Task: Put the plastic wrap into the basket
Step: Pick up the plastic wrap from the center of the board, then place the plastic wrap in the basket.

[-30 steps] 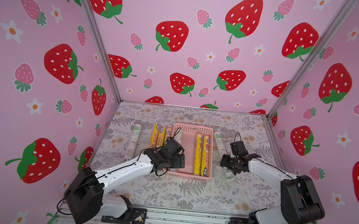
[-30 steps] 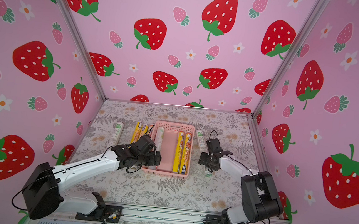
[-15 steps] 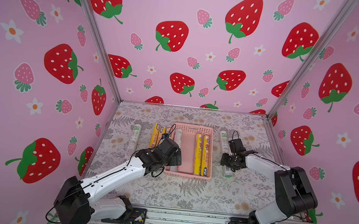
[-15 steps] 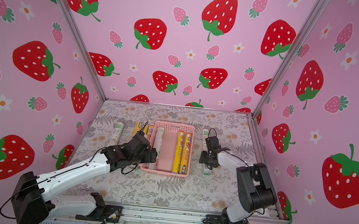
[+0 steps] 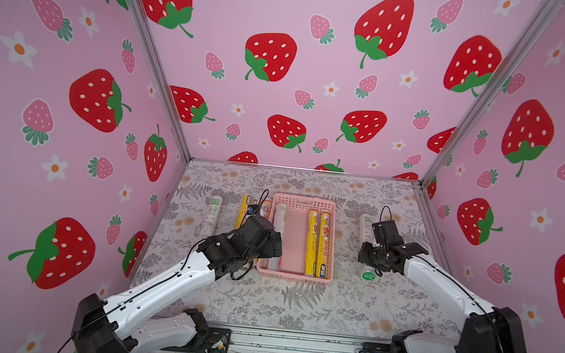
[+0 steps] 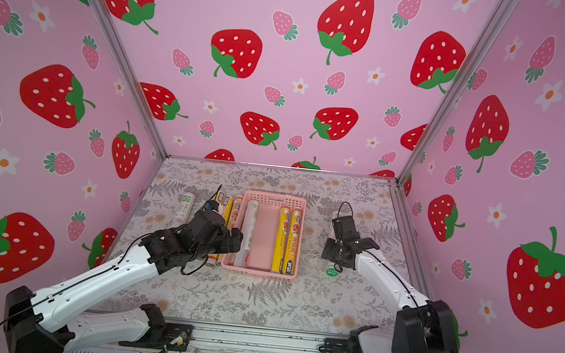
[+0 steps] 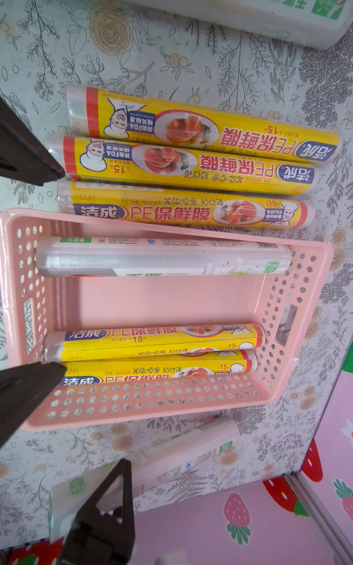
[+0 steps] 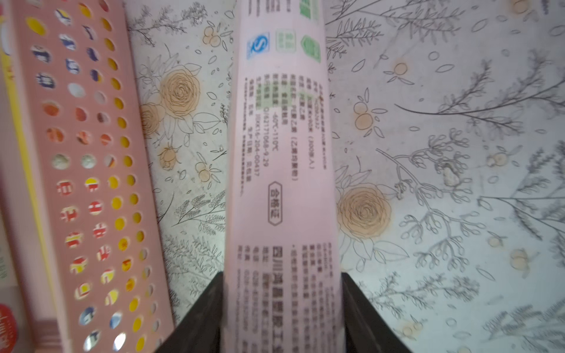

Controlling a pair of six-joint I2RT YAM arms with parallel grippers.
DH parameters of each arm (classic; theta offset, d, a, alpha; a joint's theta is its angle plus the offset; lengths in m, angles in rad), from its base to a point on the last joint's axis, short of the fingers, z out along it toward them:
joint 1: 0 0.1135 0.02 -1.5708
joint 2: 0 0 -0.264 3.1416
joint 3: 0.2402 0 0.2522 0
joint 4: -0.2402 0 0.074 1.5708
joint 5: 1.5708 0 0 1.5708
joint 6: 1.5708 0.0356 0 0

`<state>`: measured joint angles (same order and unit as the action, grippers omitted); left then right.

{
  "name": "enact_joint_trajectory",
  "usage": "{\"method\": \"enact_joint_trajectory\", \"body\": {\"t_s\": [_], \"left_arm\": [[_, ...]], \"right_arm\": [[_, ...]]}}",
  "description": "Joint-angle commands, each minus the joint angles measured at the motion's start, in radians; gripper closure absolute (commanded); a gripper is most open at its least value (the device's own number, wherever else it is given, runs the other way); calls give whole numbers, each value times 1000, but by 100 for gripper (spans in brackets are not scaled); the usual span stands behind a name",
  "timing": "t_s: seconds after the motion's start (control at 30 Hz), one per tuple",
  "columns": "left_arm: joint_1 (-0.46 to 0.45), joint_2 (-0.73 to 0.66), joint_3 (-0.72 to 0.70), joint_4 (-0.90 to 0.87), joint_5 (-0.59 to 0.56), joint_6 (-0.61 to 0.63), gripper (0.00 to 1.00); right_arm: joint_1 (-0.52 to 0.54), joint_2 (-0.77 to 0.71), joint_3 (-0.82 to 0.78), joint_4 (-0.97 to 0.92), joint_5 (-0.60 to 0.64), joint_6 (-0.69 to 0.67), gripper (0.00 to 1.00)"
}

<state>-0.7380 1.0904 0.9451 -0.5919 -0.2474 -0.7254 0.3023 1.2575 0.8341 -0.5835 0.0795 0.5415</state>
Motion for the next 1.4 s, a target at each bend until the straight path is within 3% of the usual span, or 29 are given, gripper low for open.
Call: {"method": "enact_joint_trajectory", "body": {"t_s": [0.0, 0.3, 0.47, 0.67, 0.93, 1.37], "left_arm": [[-3, -25, 40, -62, -3, 24, 4], [-1, -89, -19, -29, 25, 15, 4], [-2, -86, -45, -28, 27, -15, 4], [-3, -84, -71, -9, 31, -25, 4], [-2, -125, -103, -4, -1, -36, 4], [-3, -155, -153, 6, -7, -39, 3]], "right_arm": [[9, -94, 90, -110, 3, 40, 72], [206, -124, 259, -237, 25, 150, 75], [362, -53, 289, -132, -2, 257, 75], [476, 103, 354, -52, 2, 329, 76], [546, 271, 404, 27, 73, 433, 76], [567, 435, 474, 101, 129, 473, 79]]}}
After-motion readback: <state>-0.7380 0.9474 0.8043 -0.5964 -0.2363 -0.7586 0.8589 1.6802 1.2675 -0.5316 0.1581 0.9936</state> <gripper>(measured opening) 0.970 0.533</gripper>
